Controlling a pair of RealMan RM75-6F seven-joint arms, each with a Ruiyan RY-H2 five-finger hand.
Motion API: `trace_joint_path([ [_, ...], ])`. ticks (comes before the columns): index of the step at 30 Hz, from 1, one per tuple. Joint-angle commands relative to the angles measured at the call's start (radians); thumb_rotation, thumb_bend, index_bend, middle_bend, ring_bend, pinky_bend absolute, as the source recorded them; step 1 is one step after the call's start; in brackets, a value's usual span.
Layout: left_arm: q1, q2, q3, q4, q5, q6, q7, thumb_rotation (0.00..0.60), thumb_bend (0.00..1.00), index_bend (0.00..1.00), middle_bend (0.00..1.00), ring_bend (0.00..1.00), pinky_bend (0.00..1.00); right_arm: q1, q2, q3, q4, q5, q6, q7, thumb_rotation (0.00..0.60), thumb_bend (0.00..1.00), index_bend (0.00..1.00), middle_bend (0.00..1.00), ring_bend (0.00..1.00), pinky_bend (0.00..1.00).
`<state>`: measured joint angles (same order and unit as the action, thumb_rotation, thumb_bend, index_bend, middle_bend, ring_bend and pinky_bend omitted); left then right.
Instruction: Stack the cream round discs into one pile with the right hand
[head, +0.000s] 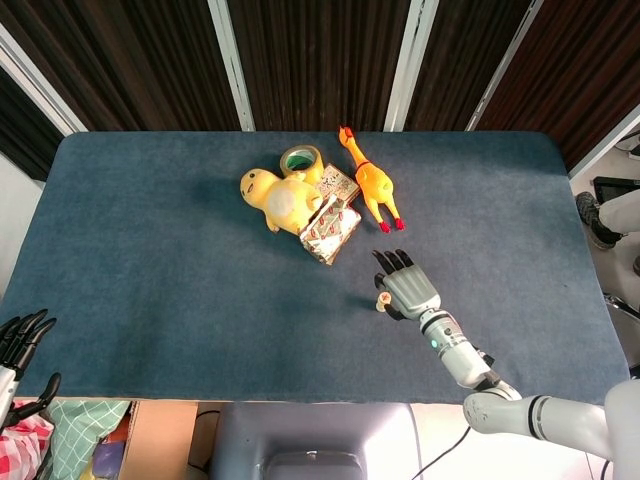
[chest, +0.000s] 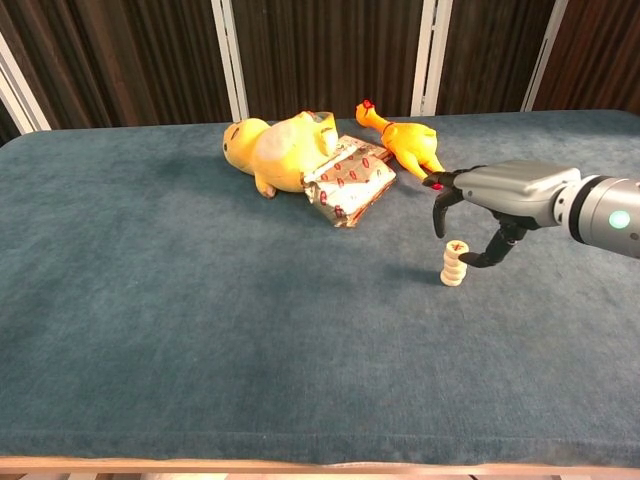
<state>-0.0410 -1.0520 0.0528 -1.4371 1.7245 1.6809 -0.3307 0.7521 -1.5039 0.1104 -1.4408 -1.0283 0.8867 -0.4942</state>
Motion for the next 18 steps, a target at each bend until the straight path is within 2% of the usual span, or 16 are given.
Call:
trace_joint_path([
  [1, 0.0, 0.0, 0.0, 0.0, 0.0, 0.001, -0.001, 0.6, 0.44, 0.0, 0.0, 0.0, 0.07, -0.009, 0.016, 0.001, -0.019, -0.016, 0.013, 0.019, 0.6, 0.47, 0.48, 0.06, 0.0, 0.0],
  [5, 0.001, 0.0, 0.0, 0.002, 0.0, 0.002, -0.001, 0.6, 0.44, 0.0, 0.0, 0.0, 0.07, -0.043, 0.069, -0.004, -0.082, -0.068, 0.064, 0.071, 0.6, 0.47, 0.42, 0.04, 0.0, 0.0],
  [8, 0.002, 0.0, -0.001, 0.002, -0.001, 0.003, 0.0, 0.6, 0.44, 0.0, 0.0, 0.0, 0.07, -0.108, 0.145, -0.028, -0.172, -0.137, 0.15, 0.125, 0.6, 0.42, 0.3, 0.01, 0.0, 0.0],
  [11, 0.003, -0.001, -0.001, 0.001, 0.001, 0.005, 0.006, 0.6, 0.44, 0.0, 0.0, 0.0, 0.07, -0.211, 0.235, -0.094, -0.27, -0.25, 0.296, 0.15, 0.6, 0.34, 0.17, 0.0, 0.0, 0.0],
  [12, 0.003, -0.002, 0.0, 0.001, 0.003, 0.007, 0.009, 0.6, 0.44, 0.0, 0.0, 0.0, 0.07, -0.264, 0.26, -0.132, -0.288, -0.32, 0.377, 0.156, 0.6, 0.34, 0.14, 0.0, 0.0, 0.0],
  [15, 0.005, -0.005, 0.003, 0.0, 0.012, 0.01, 0.025, 0.6, 0.44, 0.0, 0.0, 0.0, 0.07, -0.402, 0.289, -0.241, -0.278, -0.471, 0.559, 0.163, 0.6, 0.34, 0.08, 0.0, 0.0, 0.0],
  [18, 0.006, -0.01, 0.005, -0.004, 0.026, 0.018, 0.045, 0.6, 0.44, 0.0, 0.0, 0.0, 0.07, -0.518, 0.317, -0.322, -0.261, -0.524, 0.662, 0.169, 0.6, 0.33, 0.02, 0.0, 0.0, 0.0],
])
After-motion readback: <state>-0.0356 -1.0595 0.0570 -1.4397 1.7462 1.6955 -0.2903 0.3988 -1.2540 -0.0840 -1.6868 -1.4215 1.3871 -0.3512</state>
